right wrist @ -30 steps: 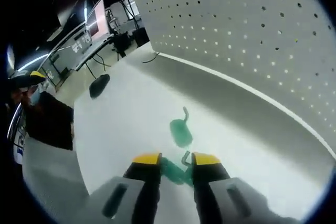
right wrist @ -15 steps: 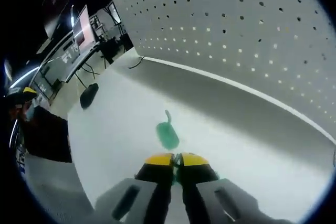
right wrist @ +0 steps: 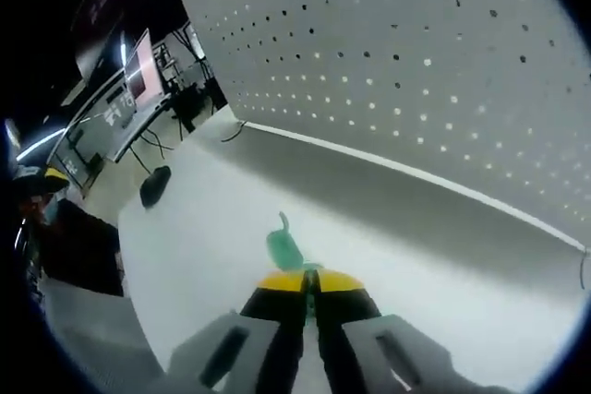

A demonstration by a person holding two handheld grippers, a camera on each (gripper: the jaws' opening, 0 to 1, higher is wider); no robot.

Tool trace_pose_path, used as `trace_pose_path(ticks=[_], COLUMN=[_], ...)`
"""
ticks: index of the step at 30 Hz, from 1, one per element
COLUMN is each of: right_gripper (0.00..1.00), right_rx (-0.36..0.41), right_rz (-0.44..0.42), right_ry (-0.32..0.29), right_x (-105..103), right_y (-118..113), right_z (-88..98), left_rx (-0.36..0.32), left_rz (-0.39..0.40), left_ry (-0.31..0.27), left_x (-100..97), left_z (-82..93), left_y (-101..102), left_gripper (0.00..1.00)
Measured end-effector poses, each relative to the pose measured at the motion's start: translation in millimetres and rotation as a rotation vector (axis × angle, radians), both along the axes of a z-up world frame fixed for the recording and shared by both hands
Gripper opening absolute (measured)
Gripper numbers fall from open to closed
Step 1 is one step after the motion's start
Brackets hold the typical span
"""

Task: Insert the hook assembly into the mounting plate slot until the hook locks in place.

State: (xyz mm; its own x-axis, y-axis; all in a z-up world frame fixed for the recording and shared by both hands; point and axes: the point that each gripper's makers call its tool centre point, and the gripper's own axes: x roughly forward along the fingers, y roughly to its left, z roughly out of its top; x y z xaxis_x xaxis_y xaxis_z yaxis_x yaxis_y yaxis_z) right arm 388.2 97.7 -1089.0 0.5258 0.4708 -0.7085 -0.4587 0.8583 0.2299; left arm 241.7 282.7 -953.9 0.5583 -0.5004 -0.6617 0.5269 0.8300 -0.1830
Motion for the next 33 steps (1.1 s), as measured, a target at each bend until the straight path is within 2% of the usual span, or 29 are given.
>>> trace_pose_path(ticks=[6, 9, 14, 17, 21, 26, 29, 33], right_gripper=[0.00, 0.00, 0.00, 0.00, 0.00, 0.00, 0.00, 0.00], right_rx=[0.029, 0.052, 0.082, 0.128, 0.177, 0.256, 0.329, 0.388], right_rz=[-0.016, -0.032, -0.052, -0.070, -0.074, -0.075, -0.072, -0.057], right_ry=[-0.049, -0.129, -0.204, -0.274, -0.328, -0.385, -0.415, -0.431], right_x=[5.2, 11.1, 10.3, 9.6, 0.8, -16.2, -31.3, -50.3], right_y=[-1.2, -3.3, -7.0, -6.8, -6.0, -0.2, 8.2, 17.3], right_z=[22.4, 43.6, 72.6, 100.7, 139.6, 181.4, 206.5, 226.6], left_rx=[-0.024, -0.028, -0.064, -0.071, -0.095, -0.153, -0.243, -0.289], left_rz=[0.000, 0.001, 0.003, 0.000, -0.004, -0.006, 0.004, 0.008], left_ry=[-0.016, -0.019, -0.029, -0.031, -0.088, -0.085, -0.066, -0.067], left_x=[4.6, 7.3, 16.8, 21.4, 32.7, 41.4, 43.4, 47.0], left_z=[7.2, 9.1, 18.4, 22.6, 40.5, 50.8, 60.5, 67.1], left_y=[-5.3, -7.8, -22.6, -30.4, -43.5, -59.7, -74.0, -81.8], left_gripper=[0.99, 0.99, 1.00, 0.97, 0.93, 0.89, 0.87, 0.78])
